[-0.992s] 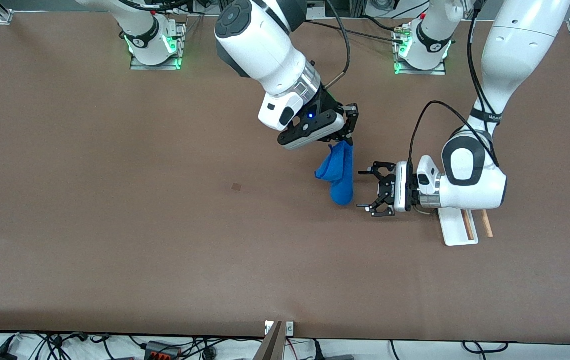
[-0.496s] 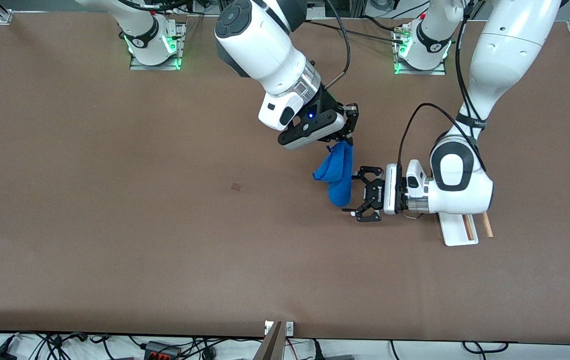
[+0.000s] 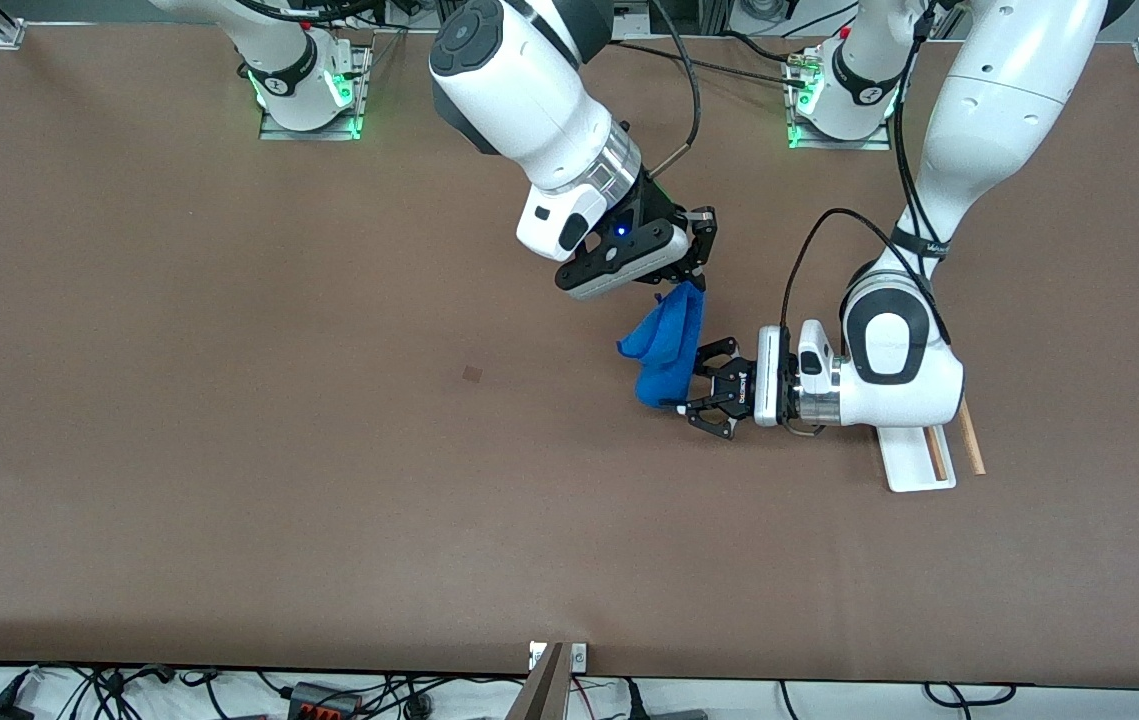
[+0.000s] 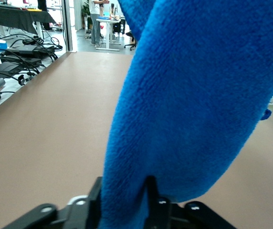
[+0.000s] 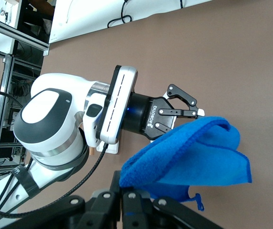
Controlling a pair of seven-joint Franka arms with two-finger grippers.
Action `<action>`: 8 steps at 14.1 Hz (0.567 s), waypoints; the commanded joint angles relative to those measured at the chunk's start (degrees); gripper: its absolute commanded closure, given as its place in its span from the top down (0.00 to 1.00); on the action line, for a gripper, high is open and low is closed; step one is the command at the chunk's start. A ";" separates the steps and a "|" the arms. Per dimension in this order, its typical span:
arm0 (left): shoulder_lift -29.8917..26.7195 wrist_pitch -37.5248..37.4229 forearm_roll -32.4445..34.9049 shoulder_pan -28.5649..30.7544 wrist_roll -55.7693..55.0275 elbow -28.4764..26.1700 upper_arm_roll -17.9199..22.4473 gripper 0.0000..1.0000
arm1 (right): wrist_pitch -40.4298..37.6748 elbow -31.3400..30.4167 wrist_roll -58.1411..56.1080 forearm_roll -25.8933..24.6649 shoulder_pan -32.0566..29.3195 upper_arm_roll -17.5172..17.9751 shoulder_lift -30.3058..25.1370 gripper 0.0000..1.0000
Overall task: Pass towel and hang on rack
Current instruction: 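Close the left gripper on the towel and open the right gripper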
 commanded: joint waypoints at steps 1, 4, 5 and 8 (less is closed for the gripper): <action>0.62 0.45 -1.78 -0.43 1.66 1.08 0.14 0.04 | 0.22 1.43 0.63 -0.06 0.55 -0.48 0.57 0.00; 0.36 1.68 -1.52 -0.52 0.70 1.16 0.23 0.01 | 0.22 1.43 0.63 -0.06 0.46 -0.48 0.57 0.00; 0.27 1.77 -0.91 -0.52 -0.26 1.25 0.84 0.01 | 0.22 1.43 0.63 -0.06 0.55 -0.48 0.57 0.00; -1.47 1.59 6.96 0.53 -7.78 1.86 3.03 0.01 | 0.13 1.43 0.81 0.29 0.46 -0.39 0.57 0.29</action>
